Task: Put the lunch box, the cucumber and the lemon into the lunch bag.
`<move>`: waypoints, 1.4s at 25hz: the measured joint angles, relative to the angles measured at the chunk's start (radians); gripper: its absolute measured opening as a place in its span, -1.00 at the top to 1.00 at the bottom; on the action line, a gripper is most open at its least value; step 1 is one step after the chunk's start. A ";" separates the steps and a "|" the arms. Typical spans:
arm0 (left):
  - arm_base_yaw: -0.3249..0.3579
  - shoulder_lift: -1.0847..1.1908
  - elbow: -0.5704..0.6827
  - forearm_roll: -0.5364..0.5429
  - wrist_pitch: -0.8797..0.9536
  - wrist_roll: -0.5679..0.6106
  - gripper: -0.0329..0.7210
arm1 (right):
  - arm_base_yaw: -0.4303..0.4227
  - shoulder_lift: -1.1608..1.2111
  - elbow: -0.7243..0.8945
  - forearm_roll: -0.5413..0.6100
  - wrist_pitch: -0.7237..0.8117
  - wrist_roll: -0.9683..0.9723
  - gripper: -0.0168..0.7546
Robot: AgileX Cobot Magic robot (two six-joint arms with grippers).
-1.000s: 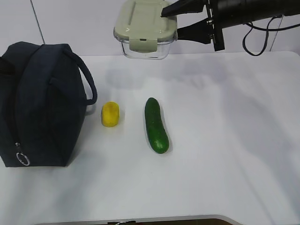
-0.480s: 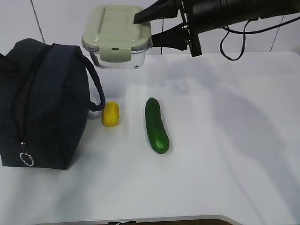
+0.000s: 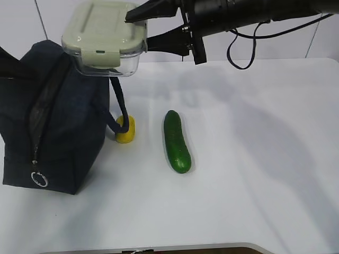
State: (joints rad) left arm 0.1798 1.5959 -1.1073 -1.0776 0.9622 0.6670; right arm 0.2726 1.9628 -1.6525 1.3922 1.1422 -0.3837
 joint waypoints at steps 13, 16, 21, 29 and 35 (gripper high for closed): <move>-0.093 0.000 0.000 -0.007 -0.023 0.000 0.95 | 0.066 0.028 -0.002 0.054 -0.093 0.002 -0.06; -0.093 0.000 0.000 -0.012 -0.024 0.000 0.95 | 0.079 0.064 -0.012 0.056 -0.112 0.002 -0.05; -0.093 0.002 0.000 -0.012 -0.025 0.000 0.95 | 0.086 0.105 -0.014 0.056 -0.125 0.000 -0.05; -0.093 0.003 0.000 -0.026 -0.025 0.000 0.95 | 0.086 0.120 -0.020 -0.069 -0.152 -0.002 -0.05; -0.093 0.003 0.000 -0.033 -0.025 0.000 0.95 | 0.086 0.126 -0.020 -0.150 -0.182 0.008 -0.05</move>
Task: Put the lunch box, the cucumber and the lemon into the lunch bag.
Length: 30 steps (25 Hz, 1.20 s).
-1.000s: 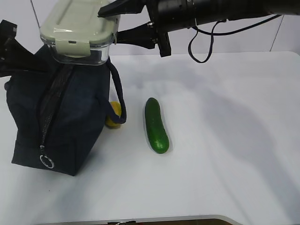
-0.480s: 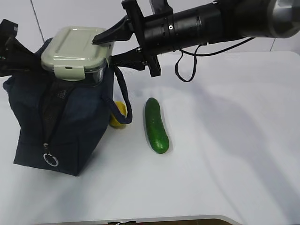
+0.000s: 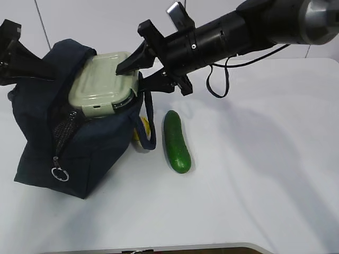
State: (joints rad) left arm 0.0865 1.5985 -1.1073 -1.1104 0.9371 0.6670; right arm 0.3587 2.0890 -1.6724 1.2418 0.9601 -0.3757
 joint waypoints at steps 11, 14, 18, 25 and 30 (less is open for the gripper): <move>-0.001 0.000 0.000 -0.005 0.002 0.000 0.95 | 0.062 0.002 0.000 -0.048 -0.093 0.014 -0.05; -0.001 0.000 0.000 -0.005 0.008 0.000 0.95 | 0.074 0.005 0.000 -0.050 -0.118 0.014 -0.05; -0.001 0.000 0.000 -0.005 0.014 0.000 0.96 | 0.092 0.011 -0.002 -0.053 -0.148 0.011 -0.05; -0.001 0.000 0.000 -0.005 0.027 0.000 0.96 | 0.140 0.052 -0.039 -0.059 -0.168 0.009 -0.05; -0.001 0.000 0.000 -0.005 0.029 0.002 0.96 | 0.162 0.096 -0.106 -0.054 -0.168 0.007 -0.05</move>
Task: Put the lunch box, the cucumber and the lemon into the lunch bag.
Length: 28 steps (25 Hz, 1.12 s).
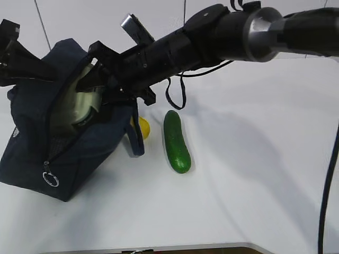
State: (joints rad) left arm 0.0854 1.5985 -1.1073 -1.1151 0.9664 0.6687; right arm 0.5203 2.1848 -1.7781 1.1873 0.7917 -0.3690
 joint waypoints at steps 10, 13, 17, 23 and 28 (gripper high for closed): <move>0.000 0.000 0.000 0.000 0.018 0.000 0.96 | 0.002 0.051 -0.013 0.096 0.030 -0.003 -0.05; 0.000 0.000 0.000 0.000 0.018 0.000 0.96 | 0.003 0.052 -0.013 0.107 0.032 -0.003 -0.05; 0.000 0.000 0.000 0.000 0.018 0.000 0.96 | 0.003 0.052 -0.013 0.109 0.034 -0.028 -0.05; 0.000 0.000 0.000 0.000 0.018 0.000 0.96 | 0.003 0.052 -0.013 0.111 0.043 -0.061 -0.05; 0.000 0.000 0.000 0.000 0.018 0.003 0.96 | 0.005 0.052 -0.022 0.148 0.072 -0.077 0.01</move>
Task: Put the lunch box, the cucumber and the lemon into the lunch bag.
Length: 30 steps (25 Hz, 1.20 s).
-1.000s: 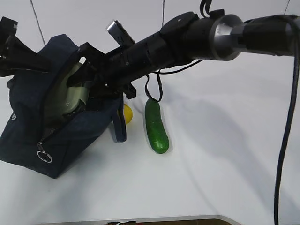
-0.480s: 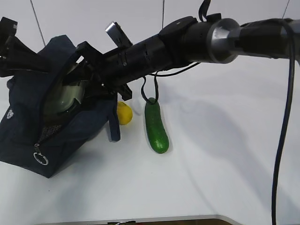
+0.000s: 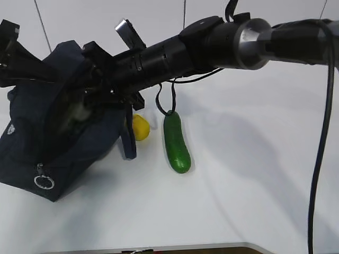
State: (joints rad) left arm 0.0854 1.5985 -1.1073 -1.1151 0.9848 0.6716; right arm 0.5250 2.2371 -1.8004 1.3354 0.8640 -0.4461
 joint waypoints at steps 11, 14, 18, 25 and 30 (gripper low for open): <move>0.000 0.000 0.000 0.005 0.000 0.002 0.96 | -0.008 0.000 -0.003 -0.004 0.129 -0.063 0.01; 0.000 0.000 0.000 0.024 -0.004 0.004 0.96 | -0.019 -0.002 -0.003 -0.012 0.181 -0.087 0.01; 0.000 0.000 0.000 0.037 -0.016 0.004 0.96 | -0.040 -0.038 -0.005 -0.028 0.220 -0.099 0.01; 0.000 0.000 0.000 0.040 -0.035 0.004 0.96 | -0.083 -0.080 -0.006 -0.126 0.283 -0.098 0.02; 0.000 0.000 0.000 0.040 -0.039 0.004 0.96 | -0.093 -0.094 -0.016 -0.263 0.314 0.014 0.03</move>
State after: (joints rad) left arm 0.0854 1.5985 -1.1073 -1.0747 0.9453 0.6755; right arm 0.4318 2.1431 -1.8164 1.0723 1.1784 -0.4323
